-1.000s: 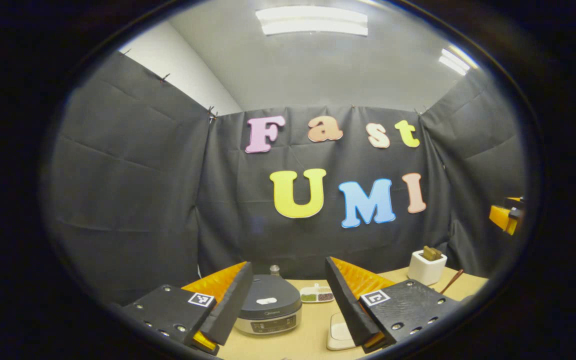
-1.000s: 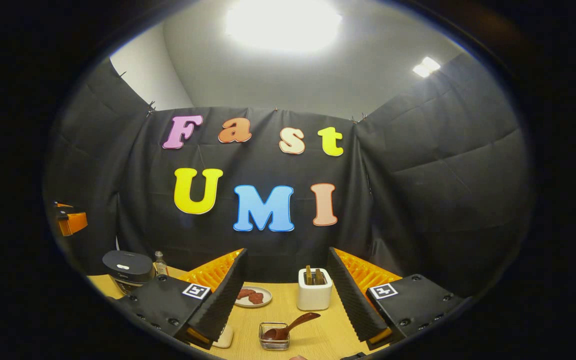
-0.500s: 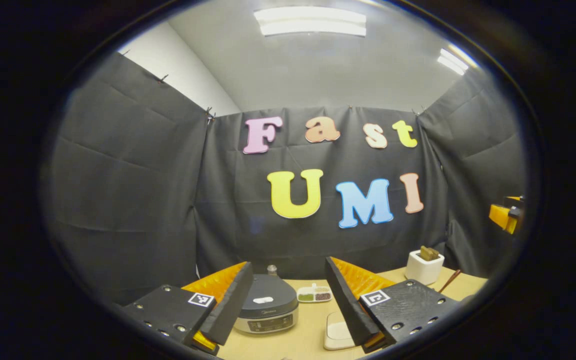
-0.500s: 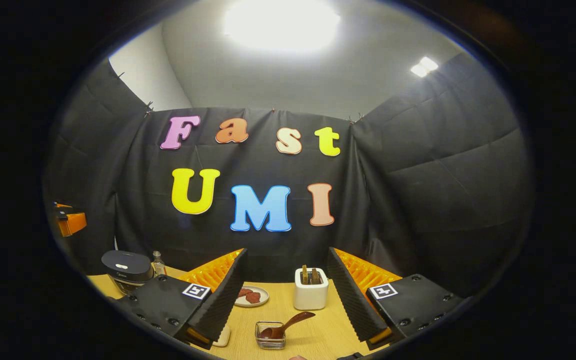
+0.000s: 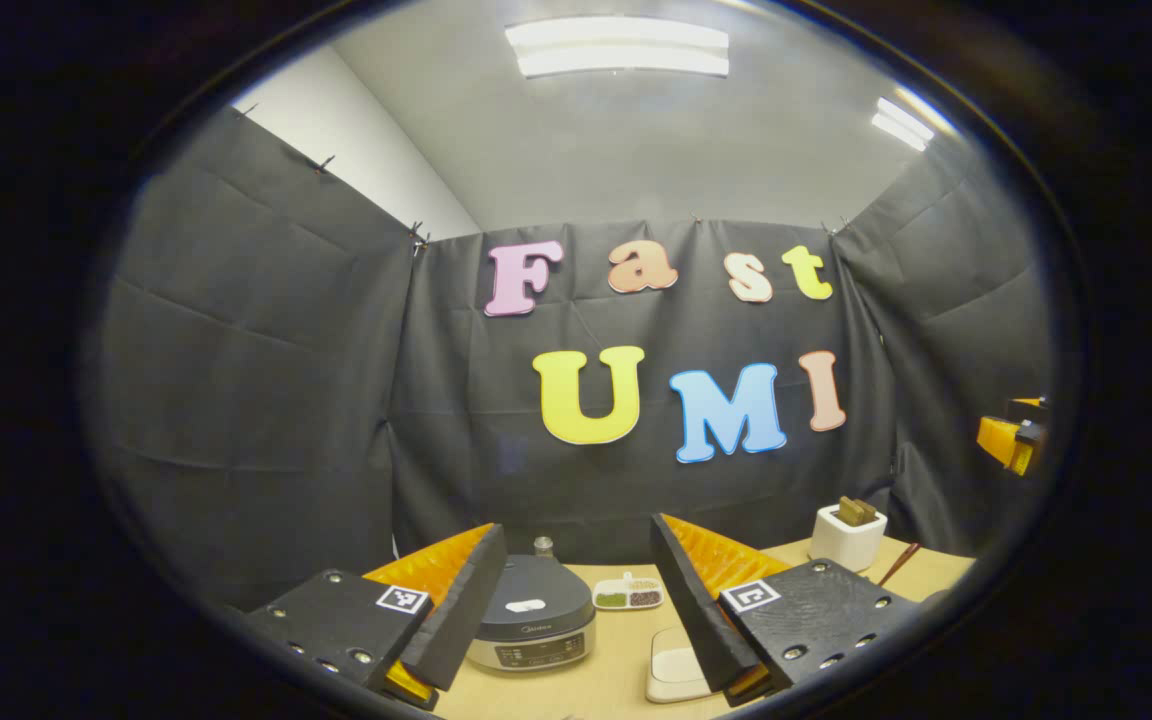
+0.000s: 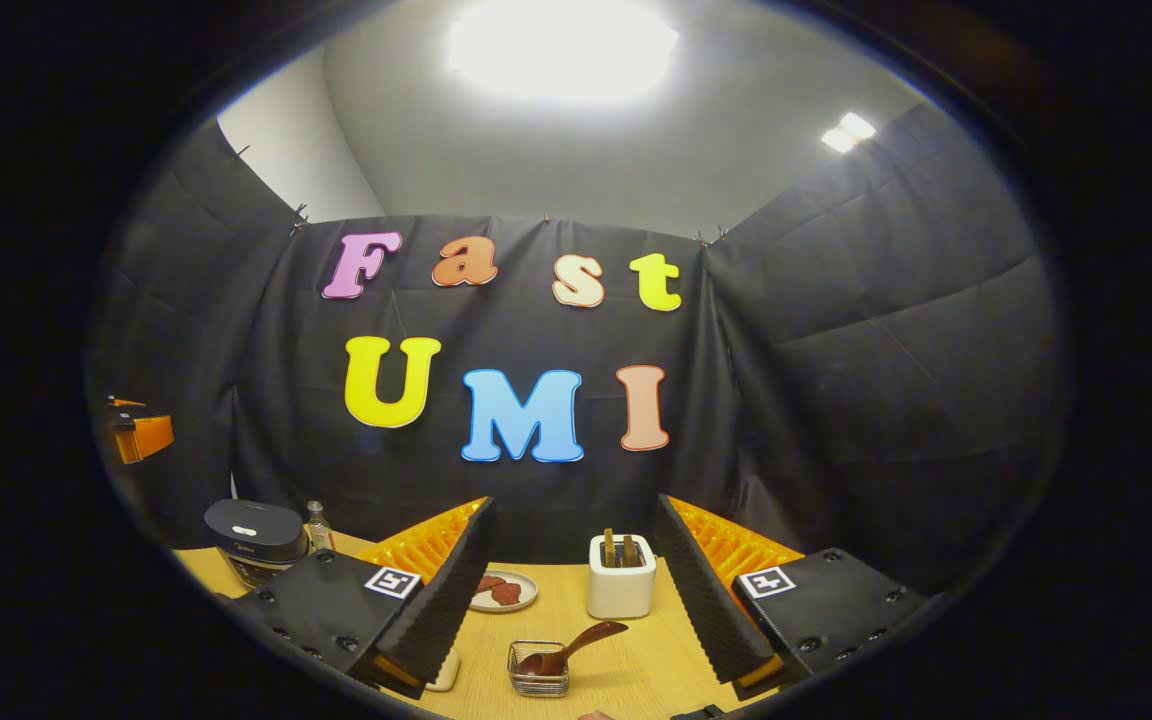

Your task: Close the left gripper, press the button to open the rice cooker; take a wooden spoon from the chopstick holder with the right hand, scoop a spoonful of rice and pour it into the rice cooker, then put the wooden spoon back into the chopstick holder.

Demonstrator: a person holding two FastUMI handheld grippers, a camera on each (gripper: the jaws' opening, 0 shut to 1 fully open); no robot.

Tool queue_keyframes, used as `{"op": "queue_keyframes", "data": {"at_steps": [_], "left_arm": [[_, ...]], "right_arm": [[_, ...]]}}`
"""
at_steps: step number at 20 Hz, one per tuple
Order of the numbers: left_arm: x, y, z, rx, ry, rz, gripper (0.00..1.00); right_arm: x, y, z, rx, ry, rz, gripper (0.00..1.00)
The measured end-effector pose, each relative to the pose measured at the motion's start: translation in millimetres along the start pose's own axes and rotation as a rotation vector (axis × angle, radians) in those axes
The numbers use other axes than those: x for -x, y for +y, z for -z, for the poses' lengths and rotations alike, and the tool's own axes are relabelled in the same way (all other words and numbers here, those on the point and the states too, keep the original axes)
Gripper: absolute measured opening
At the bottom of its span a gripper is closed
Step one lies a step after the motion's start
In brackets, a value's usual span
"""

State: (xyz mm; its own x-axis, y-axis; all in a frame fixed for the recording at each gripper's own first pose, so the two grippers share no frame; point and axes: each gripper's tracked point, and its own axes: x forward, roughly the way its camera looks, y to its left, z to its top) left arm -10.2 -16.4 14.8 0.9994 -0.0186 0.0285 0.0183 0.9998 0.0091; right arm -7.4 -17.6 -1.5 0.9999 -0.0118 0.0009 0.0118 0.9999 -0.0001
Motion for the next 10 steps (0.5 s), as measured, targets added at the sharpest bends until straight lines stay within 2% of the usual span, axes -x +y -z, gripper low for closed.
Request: {"op": "queue_keyframes", "data": {"at_steps": [1,2,10], "left_arm": [[-1.5,-2.0,-0.4,-0.002,-0.002,-0.001,0.89],[-0.9,-3.0,-1.6,-0.004,-0.003,-0.001,0.89],[-3.3,-13.4,-2.3,-0.005,0.001,-0.005,0.89]], "right_arm": [[-0.2,-0.6,0.1,-0.002,0.0,0.0,0.96],[-1.3,-2.5,1.0,-0.004,-0.001,0.0,0.99],[-6.4,-11.8,2.8,-0.002,0.002,-0.007,0.99]]}}
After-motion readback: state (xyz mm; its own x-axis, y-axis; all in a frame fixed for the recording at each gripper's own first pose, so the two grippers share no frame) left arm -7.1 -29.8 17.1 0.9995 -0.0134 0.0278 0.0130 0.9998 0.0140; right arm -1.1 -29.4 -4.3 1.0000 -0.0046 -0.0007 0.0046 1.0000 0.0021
